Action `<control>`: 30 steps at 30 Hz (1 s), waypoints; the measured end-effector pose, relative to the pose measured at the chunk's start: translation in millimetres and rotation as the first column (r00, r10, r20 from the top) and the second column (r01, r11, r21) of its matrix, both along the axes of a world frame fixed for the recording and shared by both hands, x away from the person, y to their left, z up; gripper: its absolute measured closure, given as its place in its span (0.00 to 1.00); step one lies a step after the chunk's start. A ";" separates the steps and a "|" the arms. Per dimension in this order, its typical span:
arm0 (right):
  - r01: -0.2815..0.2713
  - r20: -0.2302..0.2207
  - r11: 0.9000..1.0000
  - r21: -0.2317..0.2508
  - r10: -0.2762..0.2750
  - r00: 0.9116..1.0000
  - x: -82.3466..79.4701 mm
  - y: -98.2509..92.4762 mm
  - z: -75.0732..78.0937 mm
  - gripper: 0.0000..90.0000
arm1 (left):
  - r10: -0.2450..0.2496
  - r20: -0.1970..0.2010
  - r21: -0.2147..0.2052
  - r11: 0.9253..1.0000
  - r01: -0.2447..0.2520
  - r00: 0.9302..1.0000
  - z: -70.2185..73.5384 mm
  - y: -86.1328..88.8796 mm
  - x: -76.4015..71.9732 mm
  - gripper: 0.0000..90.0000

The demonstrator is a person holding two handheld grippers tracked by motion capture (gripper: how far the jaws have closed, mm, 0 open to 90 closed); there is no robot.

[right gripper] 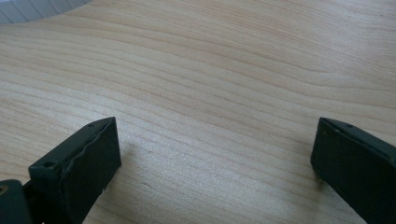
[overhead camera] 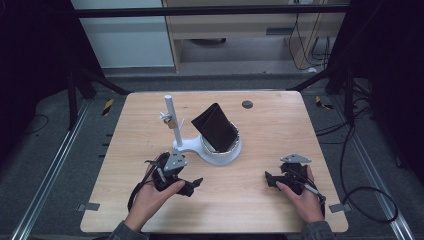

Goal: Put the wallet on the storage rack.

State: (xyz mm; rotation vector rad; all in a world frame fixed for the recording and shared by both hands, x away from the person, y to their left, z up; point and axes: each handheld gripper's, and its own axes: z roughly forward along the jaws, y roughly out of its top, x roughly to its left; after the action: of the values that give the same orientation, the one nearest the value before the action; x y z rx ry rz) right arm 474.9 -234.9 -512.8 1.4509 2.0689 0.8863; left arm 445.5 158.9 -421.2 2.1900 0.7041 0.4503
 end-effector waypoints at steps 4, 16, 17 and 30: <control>0.000 0.000 1.000 0.000 0.000 1.000 0.0 0.0 0.0 0.02 | 0.028 -0.030 -0.004 1.000 -0.028 0.999 -14.2 13.6 2.0 0.06; 0.002 0.000 1.000 0.000 -0.002 1.000 -0.1 0.2 0.0 0.02 | 0.217 -0.058 0.041 0.976 -0.215 0.974 -56.5 74.2 21.7 0.06; 0.003 0.000 1.000 0.000 -0.003 1.000 -0.3 0.4 0.0 0.02 | 0.240 -0.070 0.031 0.971 -0.239 0.968 -61.7 83.0 24.1 0.06; 0.006 -0.002 1.000 0.004 -0.006 1.000 -1.5 1.2 0.4 0.02 | 0.330 -0.116 0.054 0.944 -0.326 0.937 -83.0 109.7 42.9 0.04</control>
State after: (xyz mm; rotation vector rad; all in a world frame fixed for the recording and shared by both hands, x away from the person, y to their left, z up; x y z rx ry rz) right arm 473.4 -233.7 -512.4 1.4601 2.0638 0.8878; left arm 488.4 268.5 -504.2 2.1507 1.1474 0.5006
